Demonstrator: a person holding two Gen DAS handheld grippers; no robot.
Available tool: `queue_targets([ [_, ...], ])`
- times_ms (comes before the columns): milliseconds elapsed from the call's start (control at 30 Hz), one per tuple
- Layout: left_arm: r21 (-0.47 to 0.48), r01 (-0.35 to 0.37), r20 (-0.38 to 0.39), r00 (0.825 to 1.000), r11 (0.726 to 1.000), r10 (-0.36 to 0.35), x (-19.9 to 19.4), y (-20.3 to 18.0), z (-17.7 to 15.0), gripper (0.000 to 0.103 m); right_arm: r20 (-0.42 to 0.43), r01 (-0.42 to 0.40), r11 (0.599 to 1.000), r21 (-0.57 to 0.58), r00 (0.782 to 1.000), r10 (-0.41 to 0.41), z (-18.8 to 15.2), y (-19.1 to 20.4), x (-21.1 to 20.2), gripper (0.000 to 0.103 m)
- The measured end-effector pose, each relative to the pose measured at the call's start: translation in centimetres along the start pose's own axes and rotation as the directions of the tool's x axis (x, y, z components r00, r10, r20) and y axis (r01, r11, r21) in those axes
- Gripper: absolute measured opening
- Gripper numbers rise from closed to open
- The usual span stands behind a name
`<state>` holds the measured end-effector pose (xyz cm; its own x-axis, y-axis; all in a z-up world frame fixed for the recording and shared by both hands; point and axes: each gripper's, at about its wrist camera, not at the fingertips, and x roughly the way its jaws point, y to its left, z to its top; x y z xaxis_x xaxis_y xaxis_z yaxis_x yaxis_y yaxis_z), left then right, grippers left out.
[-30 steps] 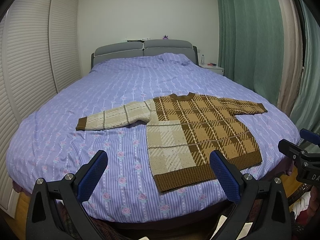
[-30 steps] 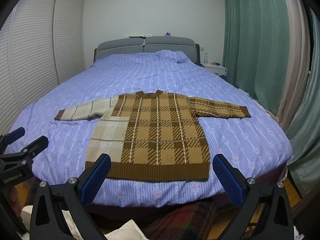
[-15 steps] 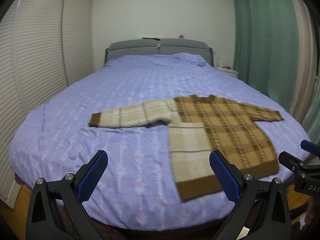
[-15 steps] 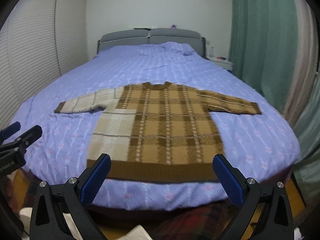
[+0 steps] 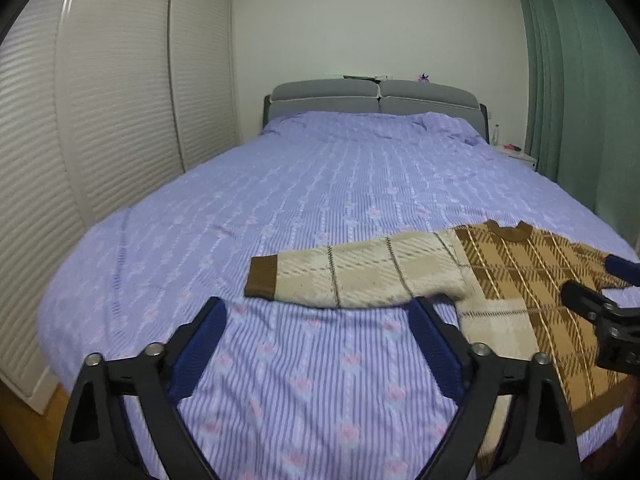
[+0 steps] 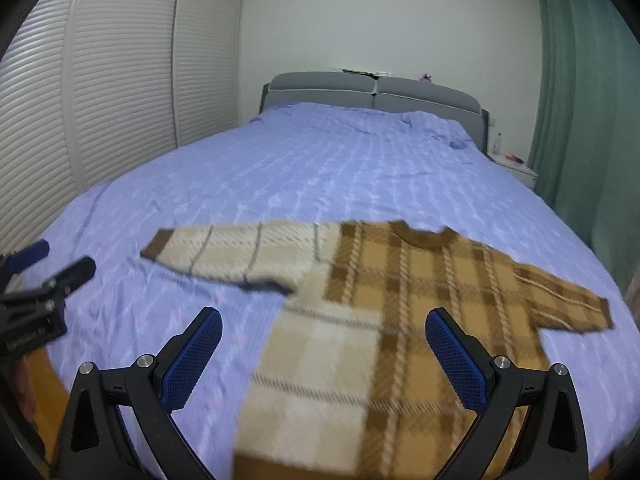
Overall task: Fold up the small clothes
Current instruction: 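Move the left tool to the cream sleeve cuff and grasp it, then lift the cuff with the left tool and fold the sleeve across the sweater body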
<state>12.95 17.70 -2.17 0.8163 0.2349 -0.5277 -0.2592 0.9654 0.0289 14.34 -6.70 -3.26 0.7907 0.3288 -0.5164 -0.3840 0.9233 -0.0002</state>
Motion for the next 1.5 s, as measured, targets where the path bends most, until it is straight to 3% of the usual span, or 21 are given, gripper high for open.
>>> queue_targets([
  [167, -0.097, 0.069, -0.084, 0.994, 0.993, -0.077, 6.3, 2.9, 0.4, 0.063, -0.045, 0.001, 1.000, 0.000, 0.999, -0.001, 2.9, 2.7, 6.2, 0.103],
  [233, -0.158, 0.098, -0.144, 0.982, 0.983, -0.121, 9.3, 4.3, 0.1, 0.056, -0.052, -0.013, 1.000, -0.002, 0.999, 0.012, 3.4, 3.8, 8.1, 0.103],
  [433, -0.324, 0.124, -0.220, 0.954, 0.938, -0.202, 15.0, 7.4, -1.6, 0.036, -0.127, -0.032, 0.999, -0.016, 0.991, 0.030, 3.7, 6.7, 13.7, 0.103],
  [867, -0.500, 0.142, -0.244, 0.923, 0.855, -0.296, 21.7, 10.3, -4.1, 0.035, -0.220, -0.018, 1.000, -0.012, 0.975, 0.015, 2.6, 8.9, 19.2, 0.103],
  [1100, -0.559, 0.169, -0.200, 0.922, 0.812, -0.330, 23.5, 10.9, -4.2, 0.040, -0.244, 0.001, 1.000, 0.027, 0.970, 0.006, 2.2, 8.1, 19.7, 0.103],
  [1200, -0.551, 0.147, -0.208, 0.929, 0.821, -0.306, 23.9, 10.7, -3.6, 0.036, -0.244, 0.017, 0.999, 0.035, 0.970, -0.008, 2.1, 7.6, 19.4, 0.103],
  [1267, -0.515, 0.132, -0.217, 0.936, 0.847, -0.278, 23.7, 10.2, -3.0, 0.019, -0.242, 0.030, 0.999, 0.042, 0.970, -0.019, 2.0, 7.0, 19.0, 0.103],
  [1333, -0.473, 0.132, -0.212, 0.943, 0.871, -0.258, 23.0, 9.8, -2.0, 0.013, -0.240, 0.043, 0.998, 0.048, 0.970, -0.030, 1.9, 6.2, 18.4, 0.103],
  [1500, -0.333, 0.169, -0.119, 0.968, 0.928, -0.219, 18.9, 7.5, 2.6, 0.012, -0.225, 0.072, 0.993, 0.088, 0.973, -0.051, 2.0, 3.0, 16.4, 0.103],
])
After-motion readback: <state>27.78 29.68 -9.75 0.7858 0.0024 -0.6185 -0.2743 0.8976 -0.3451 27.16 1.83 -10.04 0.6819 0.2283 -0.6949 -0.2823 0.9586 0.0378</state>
